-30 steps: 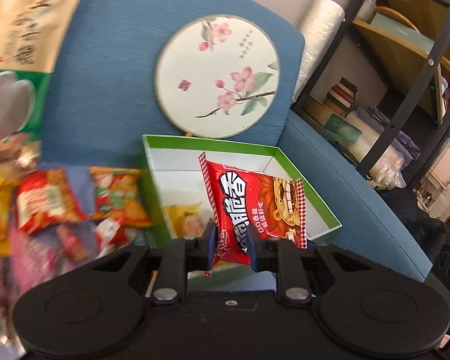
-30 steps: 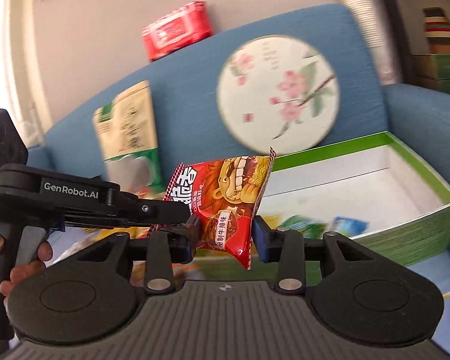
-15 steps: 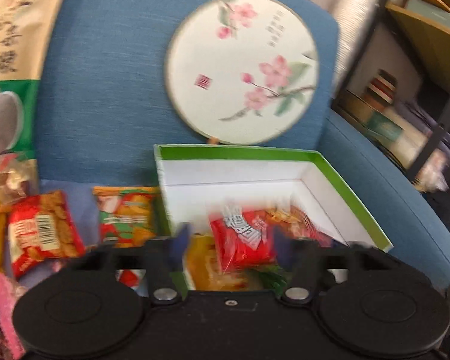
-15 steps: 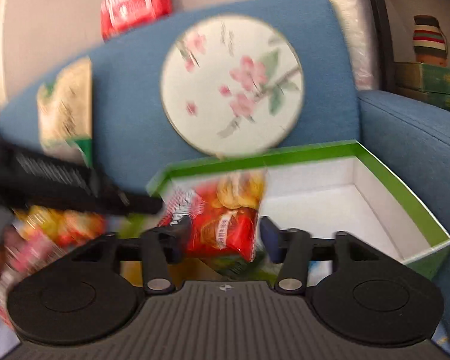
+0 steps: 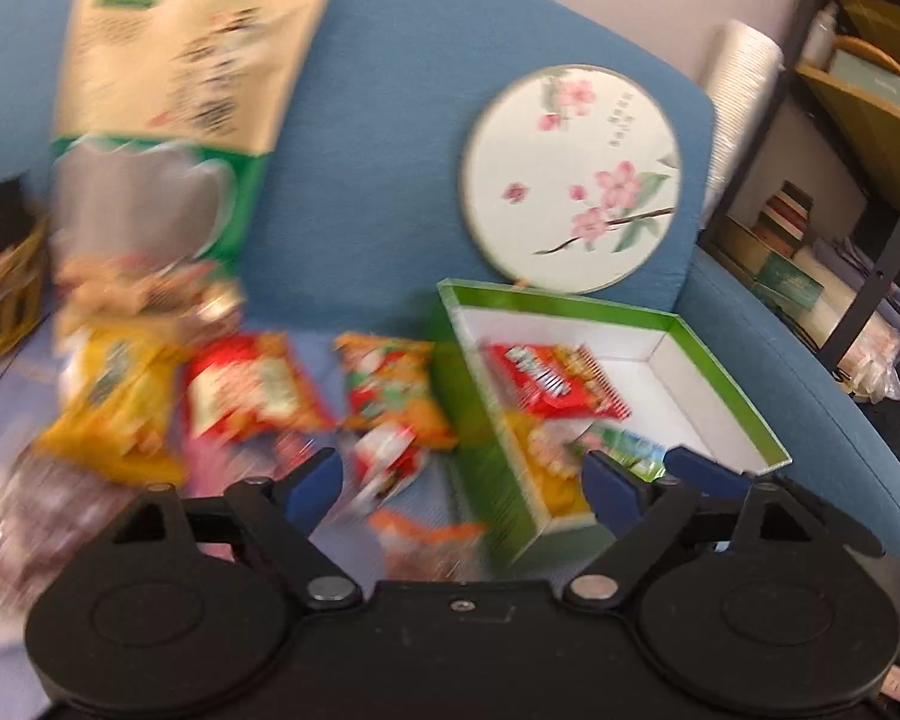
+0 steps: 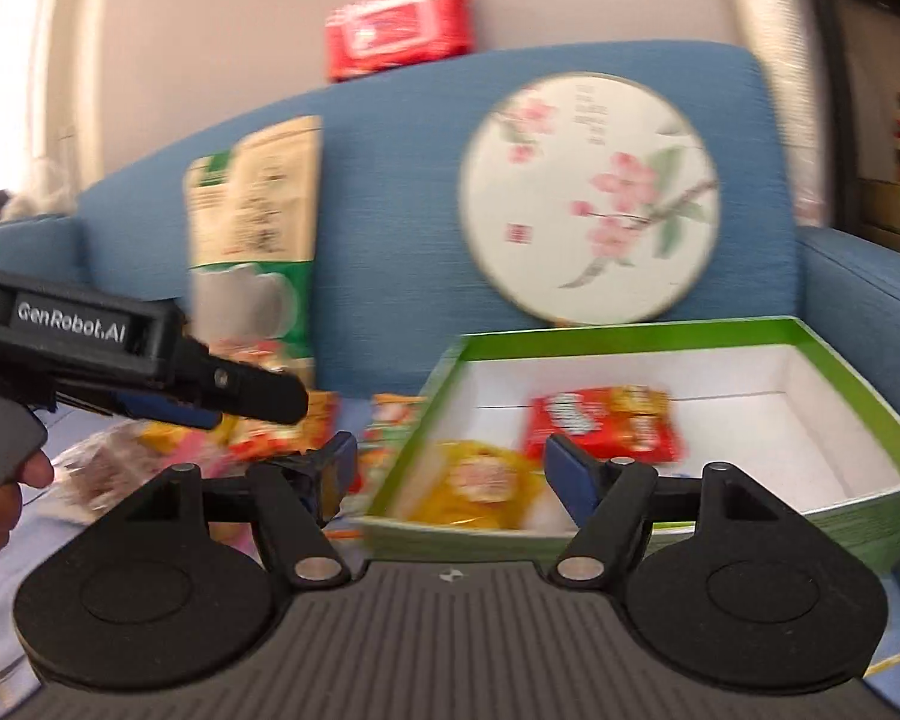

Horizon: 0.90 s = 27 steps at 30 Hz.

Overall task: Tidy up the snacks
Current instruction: 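Lower both red bags into the green box and open both grippers, then grasp a clear bag of dried red snacks with each gripper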

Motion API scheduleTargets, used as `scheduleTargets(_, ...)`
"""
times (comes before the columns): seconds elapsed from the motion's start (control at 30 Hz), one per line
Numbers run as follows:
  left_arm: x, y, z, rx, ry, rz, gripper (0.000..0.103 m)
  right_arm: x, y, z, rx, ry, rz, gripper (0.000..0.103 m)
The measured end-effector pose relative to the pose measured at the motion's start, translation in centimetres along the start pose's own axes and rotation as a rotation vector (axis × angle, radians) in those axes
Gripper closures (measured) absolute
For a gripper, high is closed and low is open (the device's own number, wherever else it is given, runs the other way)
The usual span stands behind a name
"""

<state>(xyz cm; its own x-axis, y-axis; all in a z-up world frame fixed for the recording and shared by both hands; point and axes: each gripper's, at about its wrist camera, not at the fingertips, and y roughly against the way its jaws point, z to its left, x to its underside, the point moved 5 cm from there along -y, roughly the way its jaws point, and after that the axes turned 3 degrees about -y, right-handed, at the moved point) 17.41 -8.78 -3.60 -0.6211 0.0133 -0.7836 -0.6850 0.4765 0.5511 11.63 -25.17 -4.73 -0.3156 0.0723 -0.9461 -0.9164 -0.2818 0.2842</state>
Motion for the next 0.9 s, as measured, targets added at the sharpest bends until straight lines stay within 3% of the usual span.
scheduleTargets(0.13, 2.2, 2.3, 2.3, -0.016, 0.057, 0.023, 0.000, 0.9, 0.2, 2.3, -0.070, 0.010, 0.043, 0.000)
scheduleTargets(0.3, 5.2, 4.3, 4.6, -0.053, 0.072, 0.057, 0.000, 2.8, -0.6, 3.9, -0.098, 0.024, 0.153, 0.000)
scheduleTargets(0.43, 6.8, 6.0, 6.0, -0.083, 0.071, 0.068, 0.000, 4.1, -2.5, 4.2, -0.096, 0.007, 0.245, 0.003)
scheduleTargets(0.6, 7.8, 7.2, 6.6, -0.086, 0.091, 0.075, 0.000, 5.2, -5.1, 4.8, -0.091, -0.009, 0.297, 0.007)
scheduleTargets(0.7, 7.9, 7.2, 6.4, -0.085, 0.078, 0.081, 0.000, 5.9, -5.9, 5.6, -0.097, 0.039, 0.338, 0.019)
scheduleTargets(0.8, 7.8, 6.8, 6.2, -0.068, 0.075, 0.085, 0.000, 5.8, -4.1, 6.6, -0.180, 0.054, 0.387, 0.039)
scheduleTargets(0.83, 7.7, 6.6, 6.3, -0.069, 0.079, 0.088, 0.000, 6.0, -3.5, 6.7, -0.196, 0.057, 0.396, 0.041)
scheduleTargets(0.87, 7.6, 6.3, 6.4, -0.072, 0.079, 0.089, 0.000, 6.3, -3.1, 6.9, -0.194, 0.075, 0.398, 0.041)
scheduleTargets(0.9, 7.5, 6.1, 6.5, -0.076, 0.080, 0.088, 0.000, 6.3, -2.7, 6.9, -0.172, 0.100, 0.378, 0.030)
